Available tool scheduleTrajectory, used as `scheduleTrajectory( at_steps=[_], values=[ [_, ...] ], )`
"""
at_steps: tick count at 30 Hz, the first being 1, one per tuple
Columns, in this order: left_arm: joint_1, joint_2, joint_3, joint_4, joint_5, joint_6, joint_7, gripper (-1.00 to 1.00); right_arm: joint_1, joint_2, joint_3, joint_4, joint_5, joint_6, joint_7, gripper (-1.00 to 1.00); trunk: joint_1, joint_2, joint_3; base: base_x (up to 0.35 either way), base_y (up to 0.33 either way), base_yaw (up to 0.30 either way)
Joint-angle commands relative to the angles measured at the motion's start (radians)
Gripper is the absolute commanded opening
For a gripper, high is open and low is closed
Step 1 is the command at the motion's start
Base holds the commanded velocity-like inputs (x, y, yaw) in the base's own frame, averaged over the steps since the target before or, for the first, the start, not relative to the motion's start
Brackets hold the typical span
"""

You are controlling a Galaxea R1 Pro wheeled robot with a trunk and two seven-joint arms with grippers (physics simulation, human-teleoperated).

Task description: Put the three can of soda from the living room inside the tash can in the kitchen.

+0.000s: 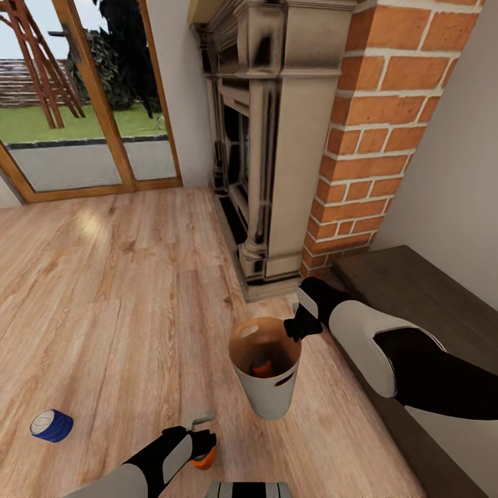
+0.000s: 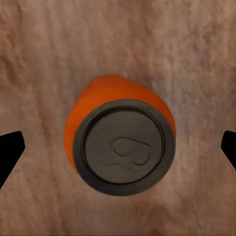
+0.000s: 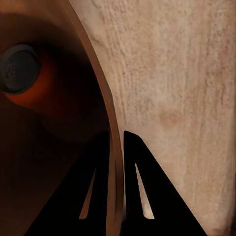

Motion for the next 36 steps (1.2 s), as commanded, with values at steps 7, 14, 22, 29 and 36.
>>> scheduleTrajectory(
  at_steps=[7,14,22,29,36],
  values=[
    [0.0,0.0,-0.001,0.0,-0.001,-0.02,0.0,1.0,0.0,0.0,-0.018,0.0,-0.022,0.0,0.005,-1.0,0.0,0.0,0.0,0.0,0.0,0.0],
    [0.0,0.0,-0.003,0.0,-0.002,-0.041,0.001,1.0,0.0,0.0,-0.018,0.0,-0.022,0.0,0.005,-1.0,0.0,0.0,0.0,0.0,0.0,0.0],
    [0.0,0.0,-0.004,0.0,-0.003,-0.077,0.001,1.0,0.0,0.002,-0.017,0.0,-0.022,0.0,0.005,-1.0,0.001,-0.001,-0.012,0.0,0.0,0.0],
    [0.0,-0.001,-0.005,0.0,-0.004,-0.085,0.001,1.0,0.0,0.001,-0.017,0.0,-0.022,0.0,0.005,-1.0,0.003,-0.001,-0.023,0.0,0.0,0.0],
    [0.0,-0.001,-0.005,0.0,-0.004,-0.087,0.001,1.0,0.0,0.001,-0.017,0.0,-0.022,0.0,0.005,-1.0,0.004,-0.002,-0.039,0.0,0.0,0.0]
  ],
)
